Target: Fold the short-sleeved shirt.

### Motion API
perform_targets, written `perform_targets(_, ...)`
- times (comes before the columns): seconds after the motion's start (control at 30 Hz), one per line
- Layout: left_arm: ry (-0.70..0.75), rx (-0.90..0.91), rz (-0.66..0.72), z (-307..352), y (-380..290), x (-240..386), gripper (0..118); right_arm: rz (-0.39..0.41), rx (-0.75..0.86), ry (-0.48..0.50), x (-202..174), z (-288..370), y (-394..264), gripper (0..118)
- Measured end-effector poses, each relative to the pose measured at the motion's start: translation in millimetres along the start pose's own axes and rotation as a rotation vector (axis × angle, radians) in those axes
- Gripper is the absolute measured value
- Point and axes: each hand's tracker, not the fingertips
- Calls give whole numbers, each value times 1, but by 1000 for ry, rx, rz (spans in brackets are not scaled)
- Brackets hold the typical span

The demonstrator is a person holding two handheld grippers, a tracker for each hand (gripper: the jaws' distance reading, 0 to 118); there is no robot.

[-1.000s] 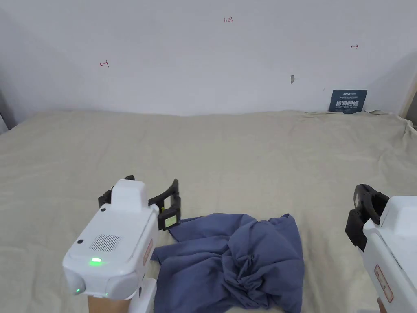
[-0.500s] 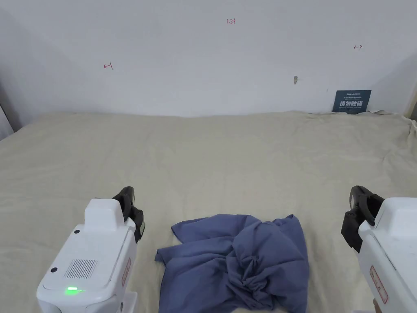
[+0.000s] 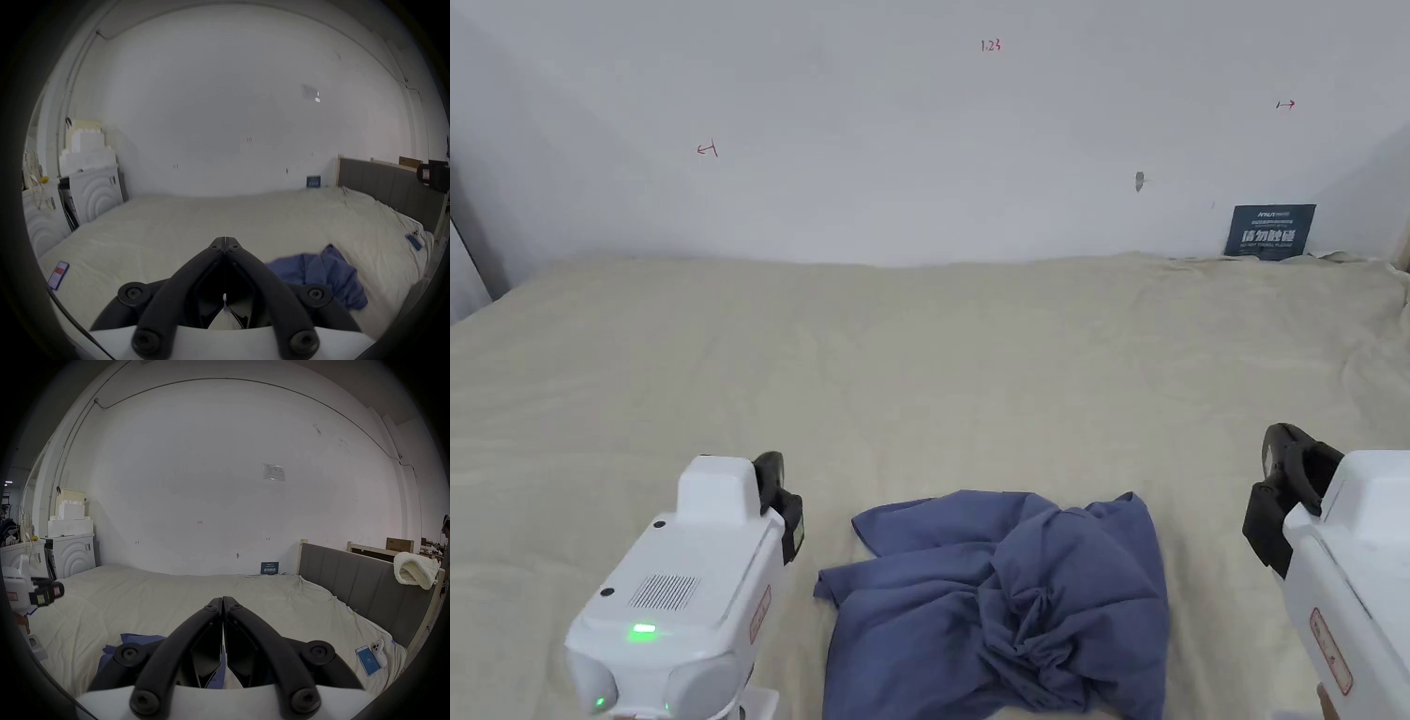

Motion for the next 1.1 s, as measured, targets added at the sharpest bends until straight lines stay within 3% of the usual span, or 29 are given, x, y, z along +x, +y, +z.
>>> perform_targets(0.27, -79, -397, 122, -41, -36, -5, 0, -1, -15, 4, -1, -5, -3, 0)
perform_targets(0.4, -98, -569, 107, -51, -65, 0, 0, 0, -28, 5, 1, -8, -8, 0)
perform_targets(0.7, -129, -770, 118, -56, -121, 14, 2, -3, -63, 7, 2, -11, -19, 0)
perform_targets(0.77, -131, -797, 115, -57, -129, 18, 15, -5, -69, 9, 2, -12, -21, 0)
perform_targets(0.9, -123, -836, 82, -58, -138, 25, 81, -6, -77, 14, 1, -13, -23, 0)
perform_targets(0.93, -117, -838, 70, -58, -139, 27, 89, -5, -79, 15, 1, -13, -23, 0)
perform_targets(1.1, -101, -848, 55, -62, -143, 31, 91, -9, -87, 18, 1, -14, -26, 0)
